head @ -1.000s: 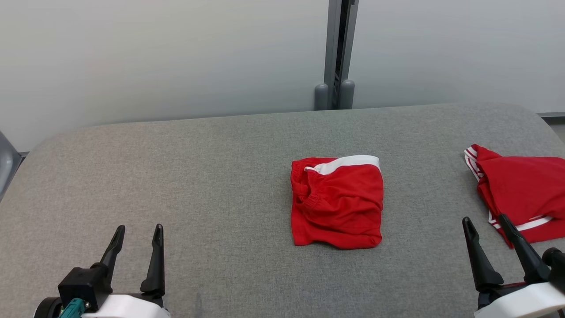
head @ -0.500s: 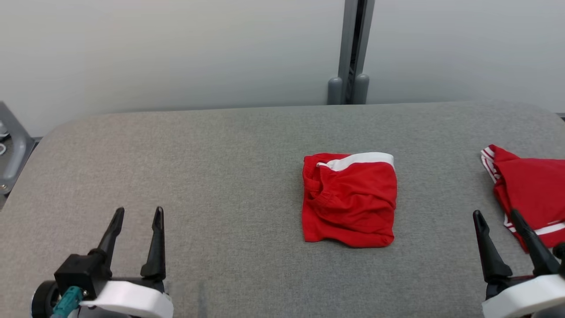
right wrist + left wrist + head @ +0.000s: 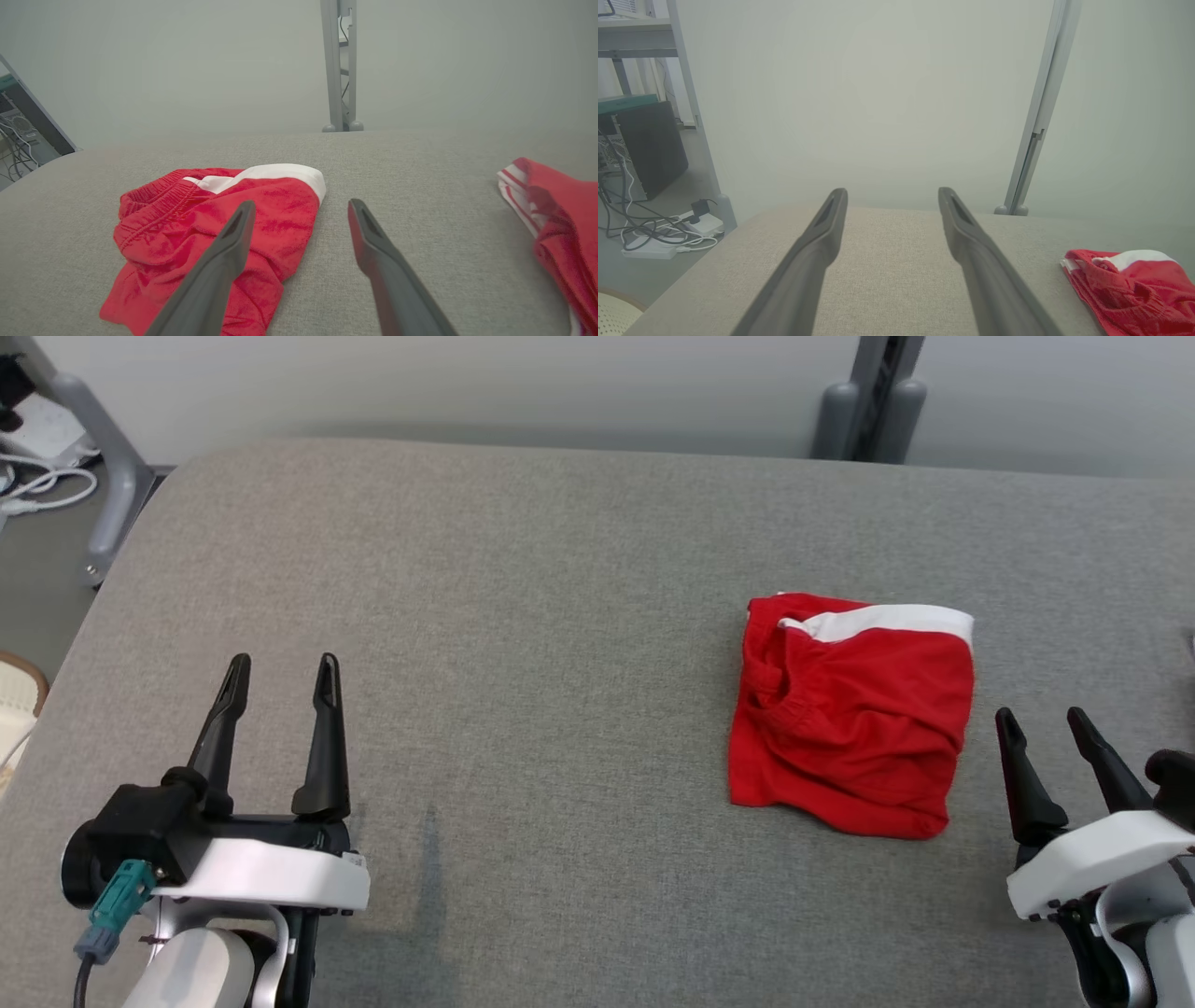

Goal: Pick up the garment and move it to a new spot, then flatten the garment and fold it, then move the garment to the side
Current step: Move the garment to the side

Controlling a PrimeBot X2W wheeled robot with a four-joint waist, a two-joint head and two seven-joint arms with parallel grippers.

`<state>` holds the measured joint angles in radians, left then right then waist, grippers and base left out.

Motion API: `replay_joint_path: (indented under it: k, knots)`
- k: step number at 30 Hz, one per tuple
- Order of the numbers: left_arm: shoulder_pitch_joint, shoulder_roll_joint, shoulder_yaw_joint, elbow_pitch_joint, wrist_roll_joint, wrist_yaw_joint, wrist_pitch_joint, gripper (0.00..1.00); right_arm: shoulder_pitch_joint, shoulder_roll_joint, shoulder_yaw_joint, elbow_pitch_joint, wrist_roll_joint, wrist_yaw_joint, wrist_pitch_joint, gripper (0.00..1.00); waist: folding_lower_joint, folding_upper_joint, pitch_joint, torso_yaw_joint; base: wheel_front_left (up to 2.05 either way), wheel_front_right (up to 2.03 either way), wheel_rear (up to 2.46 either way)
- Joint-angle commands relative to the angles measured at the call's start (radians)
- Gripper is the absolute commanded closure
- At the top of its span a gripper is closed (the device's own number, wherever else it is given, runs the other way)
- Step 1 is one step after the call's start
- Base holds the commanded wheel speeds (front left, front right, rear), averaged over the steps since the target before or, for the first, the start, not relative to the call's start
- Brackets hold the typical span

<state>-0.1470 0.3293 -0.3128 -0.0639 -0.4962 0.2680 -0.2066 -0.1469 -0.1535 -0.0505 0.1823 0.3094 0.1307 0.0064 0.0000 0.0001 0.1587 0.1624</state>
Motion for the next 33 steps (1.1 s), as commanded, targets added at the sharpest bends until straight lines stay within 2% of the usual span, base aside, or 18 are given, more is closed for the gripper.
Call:
replay_joint_path:
  k: [1, 13, 17, 18, 19, 20, 27, 33]
  knots:
    - [-0.021, -0.003, 0.004, 0.009, -0.007, -0.008, -0.010, 0.00, -0.028, -0.009, 0.011, 0.033, 0.010, 0.000, -0.012, 0.00, 0.0000, -0.0001, 0.047, 0.043, 0.00, 0.00, 0.00]
    - [-0.080, -0.041, 0.014, 0.062, -0.009, -0.041, -0.045, 0.00, -0.144, 0.003, 0.051, 0.317, 0.084, 0.000, -0.032, 0.00, 0.0000, -0.0001, 0.107, 0.081, 0.00, 0.00, 0.00]
    - [-0.090, -0.045, 0.024, 0.071, -0.009, -0.048, -0.050, 0.00, -0.161, 0.009, 0.081, 0.368, 0.121, 0.000, -0.030, 0.00, 0.0000, -0.0001, 0.109, 0.077, 0.00, 0.00, 0.00]
    - [-0.090, -0.047, 0.027, 0.073, -0.008, -0.049, -0.051, 0.00, -0.167, 0.011, 0.091, 0.375, 0.133, 0.000, -0.031, 0.50, 0.0000, -0.0001, 0.109, 0.076, 0.00, 0.00, 0.00]
    - [-0.090, -0.048, 0.029, 0.074, -0.007, -0.051, -0.050, 0.00, -0.174, 0.010, 0.100, 0.379, 0.142, 0.000, -0.035, 0.89, 0.0000, -0.0001, 0.108, 0.074, 0.00, 0.00, 0.00]
    - [-0.090, -0.049, 0.030, 0.076, -0.006, -0.053, -0.051, 0.00, -0.179, 0.005, 0.109, 0.380, 0.148, 0.000, -0.039, 1.00, 0.0000, -0.0001, 0.108, 0.072, 0.00, 0.00, 0.00]
    - [-0.079, -0.050, 0.037, 0.075, 0.007, -0.058, -0.055, 0.00, -0.189, -0.048, 0.157, 0.337, 0.139, 0.000, -0.077, 1.00, 0.0000, -0.0001, 0.098, 0.036, 0.00, 0.00, 0.00]
    - [-0.063, -0.037, 0.040, 0.060, 0.014, -0.055, -0.054, 0.00, -0.138, -0.100, 0.195, 0.246, 0.114, 0.000, -0.073, 1.00, 0.0000, -0.0001, 0.098, -0.054, 0.00, 0.00, 0.00]
